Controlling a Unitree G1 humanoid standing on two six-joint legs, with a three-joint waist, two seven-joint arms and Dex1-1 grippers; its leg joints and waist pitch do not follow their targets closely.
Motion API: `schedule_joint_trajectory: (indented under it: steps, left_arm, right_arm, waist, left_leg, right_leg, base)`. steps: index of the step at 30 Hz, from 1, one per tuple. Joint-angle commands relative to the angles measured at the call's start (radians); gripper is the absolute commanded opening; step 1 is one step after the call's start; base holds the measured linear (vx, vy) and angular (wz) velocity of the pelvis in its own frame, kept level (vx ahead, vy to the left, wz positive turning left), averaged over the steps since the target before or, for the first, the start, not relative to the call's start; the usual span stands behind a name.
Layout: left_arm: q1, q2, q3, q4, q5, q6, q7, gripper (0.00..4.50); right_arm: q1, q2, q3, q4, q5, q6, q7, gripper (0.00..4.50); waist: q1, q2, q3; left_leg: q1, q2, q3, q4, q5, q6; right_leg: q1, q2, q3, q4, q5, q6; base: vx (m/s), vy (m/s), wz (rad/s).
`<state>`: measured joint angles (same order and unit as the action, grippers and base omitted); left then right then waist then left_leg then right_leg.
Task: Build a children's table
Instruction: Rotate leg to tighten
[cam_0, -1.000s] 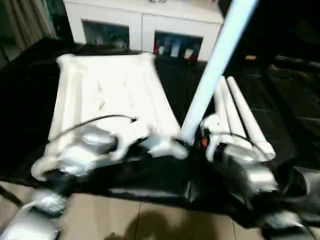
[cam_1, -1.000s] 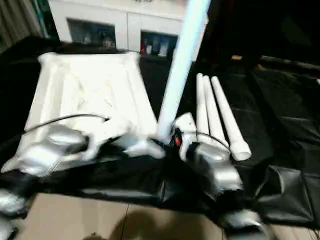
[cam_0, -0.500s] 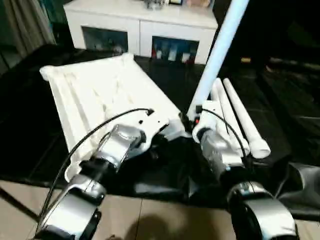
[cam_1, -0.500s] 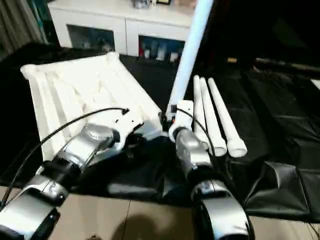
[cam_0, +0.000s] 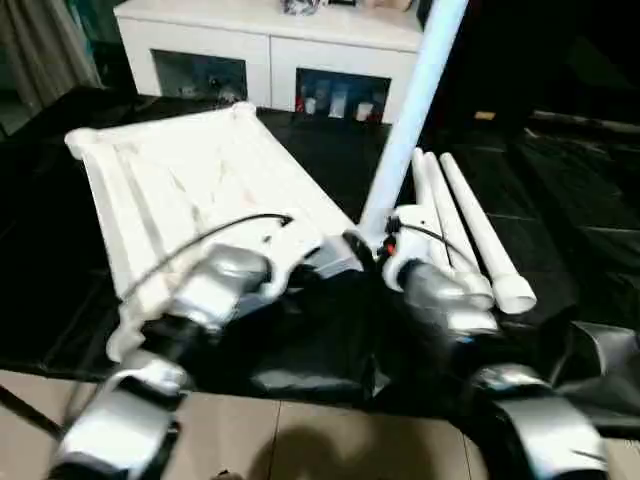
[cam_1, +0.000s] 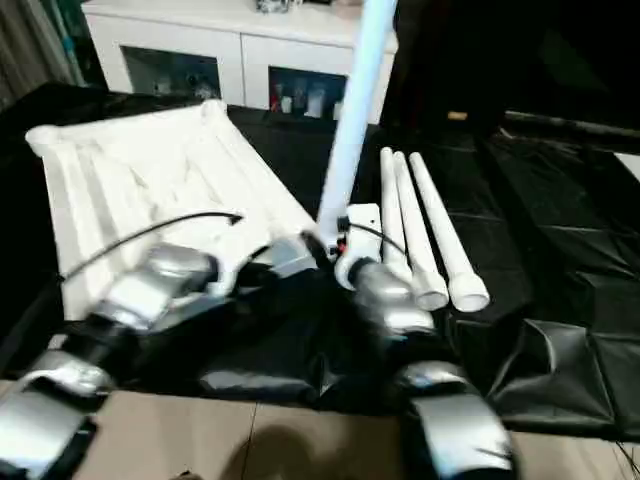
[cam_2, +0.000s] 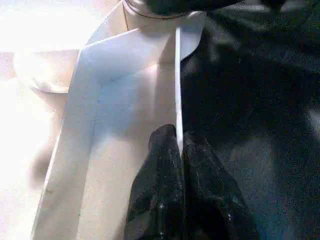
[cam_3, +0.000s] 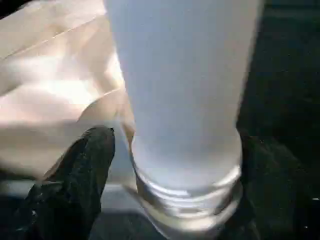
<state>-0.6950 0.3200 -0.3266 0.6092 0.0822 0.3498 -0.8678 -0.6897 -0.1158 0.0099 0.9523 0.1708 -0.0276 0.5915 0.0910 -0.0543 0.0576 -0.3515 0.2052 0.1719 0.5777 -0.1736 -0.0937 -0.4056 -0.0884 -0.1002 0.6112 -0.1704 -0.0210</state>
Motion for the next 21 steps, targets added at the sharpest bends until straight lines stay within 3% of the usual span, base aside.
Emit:
schedule_joint_trajectory:
  steps: [1,4,8,11,13,15,21]
  left_arm:
    - [0.021,0.019,-0.012,-0.006,0.003,-0.024,-0.035,0.00]
    - [0.033,0.049,-0.018,-0.033,-0.010,-0.030,-0.094,0.00]
    - [0.065,0.114,-0.037,-0.084,-0.035,-0.114,-0.231,0.00]
    - [0.080,0.130,-0.031,-0.119,-0.065,-0.090,-0.287,0.00]
    - [0.090,0.140,-0.034,-0.140,-0.076,-0.089,-0.317,0.00]
    - [0.103,0.152,-0.036,-0.170,-0.092,-0.078,-0.354,0.00]
    - [0.110,0.161,-0.032,-0.187,-0.103,-0.085,-0.378,0.00]
  right_arm:
    - [0.010,-0.032,0.037,-0.065,-0.021,0.006,0.102,4.25]
    - [0.030,-0.076,0.053,-0.108,-0.025,0.004,0.181,4.25]
    - [0.069,-0.158,0.085,-0.177,-0.026,0.000,0.324,4.25]
    - [0.078,-0.192,0.101,-0.193,-0.029,-0.001,0.385,4.25]
    - [0.080,-0.200,0.110,-0.198,-0.031,0.000,0.413,4.25]
    - [0.082,-0.208,0.123,-0.206,-0.040,-0.001,0.449,4.25]
    - [0.093,-0.211,0.140,-0.231,-0.028,0.015,0.500,4.25]
  waist:
    - [0.008,0.006,-0.072]
    - [0.009,0.005,-0.072]
    - [0.010,0.004,-0.076]
    - [0.010,0.006,-0.072]
    - [0.012,0.006,-0.069]
    - [0.013,0.007,-0.067]
    - [0.023,0.005,-0.070]
  left_leg:
    - [-0.005,0.027,-0.004,-0.065,-0.192,0.042]
    - [-0.008,0.028,-0.004,-0.064,-0.160,0.053]
    - [-0.004,0.026,0.001,-0.057,-0.113,0.081]
    - [-0.004,0.026,0.002,-0.058,-0.141,0.079]
    - [0.000,0.030,0.001,-0.062,-0.185,0.058]
    - [0.001,0.032,0.001,-0.063,-0.201,0.049]
    - [0.003,0.031,0.001,-0.063,-0.178,0.047]
  right_leg:
    - [0.056,-0.064,0.056,-0.069,-0.210,-0.187]
    - [0.061,-0.063,0.055,-0.060,-0.147,-0.210]
    - [0.061,-0.061,0.058,-0.049,-0.042,-0.247]
    - [0.061,-0.062,0.057,-0.052,-0.080,-0.253]
    - [0.059,-0.066,0.057,-0.061,-0.164,-0.241]
    - [0.057,-0.066,0.058,-0.063,-0.190,-0.233]
    - [0.056,-0.063,0.059,-0.058,-0.160,-0.230]
  base:
    - [0.051,-0.003,0.02]
    - [0.000,0.000,0.00]
    - [0.000,0.000,0.00]
    - [0.000,0.000,0.00]
    - [0.000,0.000,0.00]
    - [0.000,0.000,0.00]
    - [0.000,0.000,0.00]
